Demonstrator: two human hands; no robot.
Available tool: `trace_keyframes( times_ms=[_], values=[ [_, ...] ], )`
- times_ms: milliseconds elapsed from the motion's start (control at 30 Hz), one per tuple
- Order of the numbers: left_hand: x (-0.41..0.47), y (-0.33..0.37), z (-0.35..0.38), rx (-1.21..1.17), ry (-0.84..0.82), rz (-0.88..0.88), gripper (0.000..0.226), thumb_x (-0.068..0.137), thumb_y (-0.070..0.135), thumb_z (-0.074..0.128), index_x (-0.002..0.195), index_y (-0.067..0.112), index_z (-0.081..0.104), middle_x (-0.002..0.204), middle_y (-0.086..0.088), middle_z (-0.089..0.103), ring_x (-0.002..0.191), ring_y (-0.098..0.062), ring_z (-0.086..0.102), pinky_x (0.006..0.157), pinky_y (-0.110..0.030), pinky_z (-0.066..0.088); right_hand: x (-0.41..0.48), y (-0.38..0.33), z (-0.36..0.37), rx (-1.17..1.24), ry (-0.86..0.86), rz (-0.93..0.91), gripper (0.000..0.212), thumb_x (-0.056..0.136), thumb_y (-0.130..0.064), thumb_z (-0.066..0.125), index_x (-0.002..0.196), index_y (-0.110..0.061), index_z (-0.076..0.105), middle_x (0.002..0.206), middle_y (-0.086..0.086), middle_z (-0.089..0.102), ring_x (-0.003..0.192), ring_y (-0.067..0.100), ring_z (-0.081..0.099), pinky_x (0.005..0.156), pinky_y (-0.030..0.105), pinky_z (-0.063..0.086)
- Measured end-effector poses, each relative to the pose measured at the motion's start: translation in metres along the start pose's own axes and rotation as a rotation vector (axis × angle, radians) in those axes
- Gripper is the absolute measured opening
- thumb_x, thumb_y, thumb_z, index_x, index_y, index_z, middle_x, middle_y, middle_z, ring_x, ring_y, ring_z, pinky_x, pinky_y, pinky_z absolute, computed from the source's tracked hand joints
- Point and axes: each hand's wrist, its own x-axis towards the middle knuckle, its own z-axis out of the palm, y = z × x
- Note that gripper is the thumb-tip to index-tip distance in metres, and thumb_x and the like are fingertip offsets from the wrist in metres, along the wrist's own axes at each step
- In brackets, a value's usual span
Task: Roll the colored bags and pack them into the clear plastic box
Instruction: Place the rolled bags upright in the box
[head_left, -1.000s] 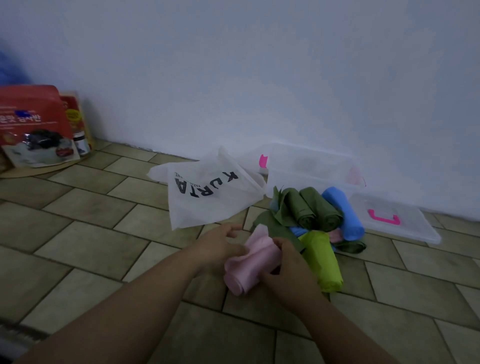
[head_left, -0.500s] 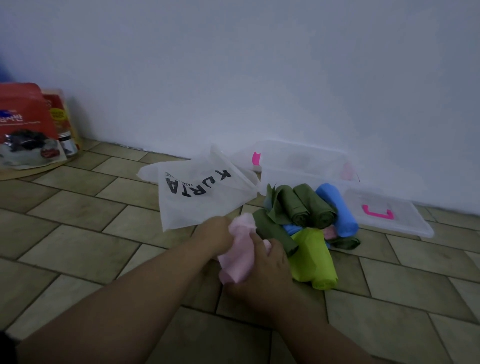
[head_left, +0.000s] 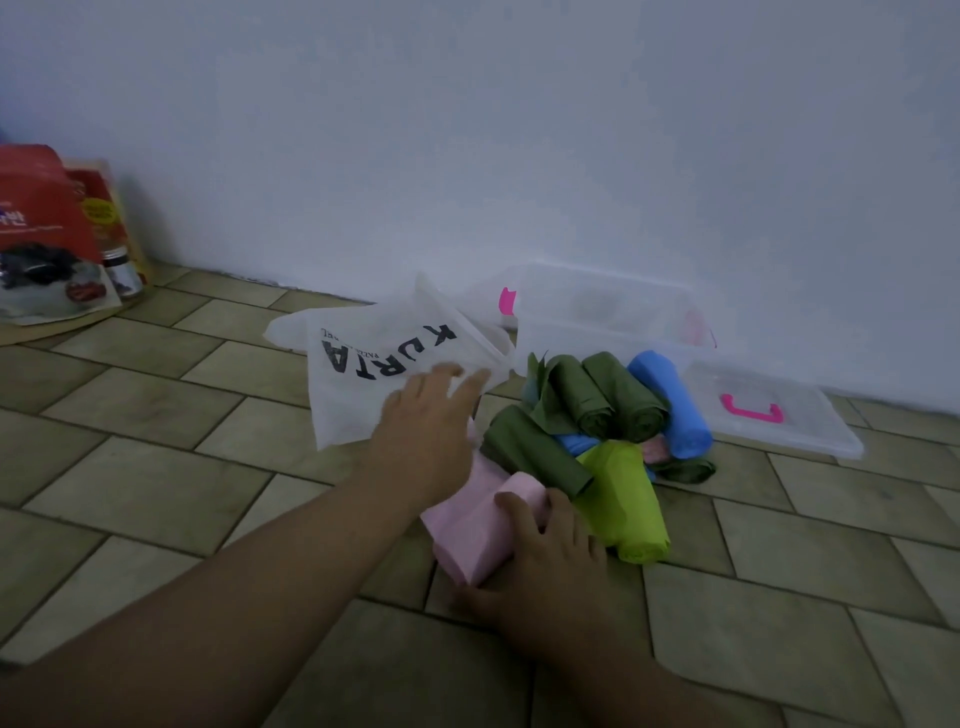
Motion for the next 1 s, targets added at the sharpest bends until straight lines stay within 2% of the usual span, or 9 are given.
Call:
trace_keyframes(
  times_ms=[100,200,267,333,433,567,633,800,1000],
  values=[
    [-0.003,0.019,0.009,-0.038,-0.422,0.089,0.034,0.093,0.020,0.047,0.127,0.020,0.051,0.131,-0.001,0.053,0.117,-0.019,0.050,0.100,-0.034,0.041,0.002,-0.005,-0.007,0.011,0.044,-0.024,0.088,0.051,-0.091,0.043,0.127,-0.051,0.020,0.151,0.007,0.017,0.136,0.027,0.021,0.102,0.047,0.027],
    [-0.019,0.004,0.029,-0.083,-0.781,-0.200,0.021,0.093,0.035,0.053,0.085,0.021,0.067,0.113,0.015,0.063,0.114,-0.005,0.054,0.091,-0.013,0.039,0.012,-0.013,-0.013,0.008,0.054,-0.018,0.090,0.051,-0.092,0.043,0.126,-0.048,0.024,0.152,0.008,0.019,0.139,0.026,0.018,0.105,0.047,0.024],
    [-0.015,0.002,0.022,-0.051,-0.801,-0.144,0.022,0.090,0.043,0.055,0.071,0.049,0.044,0.079,0.031,0.042,0.104,0.008,0.050,0.061,-0.009,0.037,0.025,-0.019,-0.018,-0.018,-0.003,-0.020,0.096,0.047,-0.089,0.050,0.129,-0.044,0.026,0.150,0.010,0.023,0.138,0.026,0.020,0.105,0.045,0.025],
    [-0.003,0.007,0.032,0.029,-0.674,-0.117,0.014,0.095,0.032,0.048,0.092,0.046,0.045,0.087,0.023,0.038,0.100,0.000,0.037,0.052,-0.015,0.029,0.037,-0.026,-0.023,-0.057,-0.078,-0.016,0.100,0.045,-0.086,0.057,0.129,-0.041,0.028,0.140,0.010,0.031,0.129,0.028,0.032,0.100,0.043,0.031],
    [-0.005,0.007,0.017,0.001,-0.754,-0.014,0.042,0.097,0.025,0.045,0.139,0.022,0.043,0.140,0.002,0.045,0.121,-0.013,0.043,0.070,-0.011,0.030,0.045,-0.032,-0.025,-0.113,-0.201,0.000,0.102,0.047,-0.085,0.059,0.134,-0.041,0.028,0.127,0.009,0.036,0.115,0.029,0.041,0.093,0.041,0.034],
    [-0.001,0.011,0.024,0.165,-0.893,0.044,0.056,0.098,0.025,0.043,0.149,0.018,0.022,0.158,-0.007,0.015,0.142,-0.027,0.022,0.114,-0.040,0.024,0.037,-0.024,-0.028,-0.051,-0.137,-0.015,0.086,0.051,-0.078,0.056,0.126,-0.043,0.035,0.119,0.005,0.039,0.105,0.026,0.044,0.084,0.036,0.037],
    [0.002,0.011,0.023,0.220,-0.958,0.054,0.069,0.097,0.031,0.047,0.151,0.016,0.007,0.159,-0.008,0.007,0.142,-0.028,0.019,0.115,-0.043,0.021,0.026,-0.014,-0.029,-0.011,-0.058,-0.029,0.089,0.051,-0.083,0.052,0.129,-0.043,0.033,0.120,0.004,0.036,0.107,0.024,0.045,0.085,0.034,0.040],
    [-0.003,0.010,0.023,0.119,-0.781,0.014,0.073,0.092,0.042,0.051,0.151,0.015,0.015,0.157,-0.010,0.019,0.134,-0.027,0.036,0.108,-0.038,0.033,0.000,0.005,-0.021,0.081,0.199,-0.065,0.077,0.052,-0.085,0.053,0.116,-0.042,0.045,0.115,-0.001,0.035,0.101,0.020,0.048,0.082,0.033,0.045],
    [-0.002,0.010,0.022,0.145,-0.781,0.045,0.077,0.093,0.041,0.052,0.151,0.013,0.009,0.160,-0.008,0.008,0.140,-0.028,0.027,0.112,-0.038,0.027,-0.010,0.011,-0.010,-0.035,0.114,-0.028,0.078,0.051,-0.089,0.046,0.114,-0.043,0.039,0.118,0.003,0.034,0.101,0.024,0.047,0.080,0.034,0.041]
  ],
)
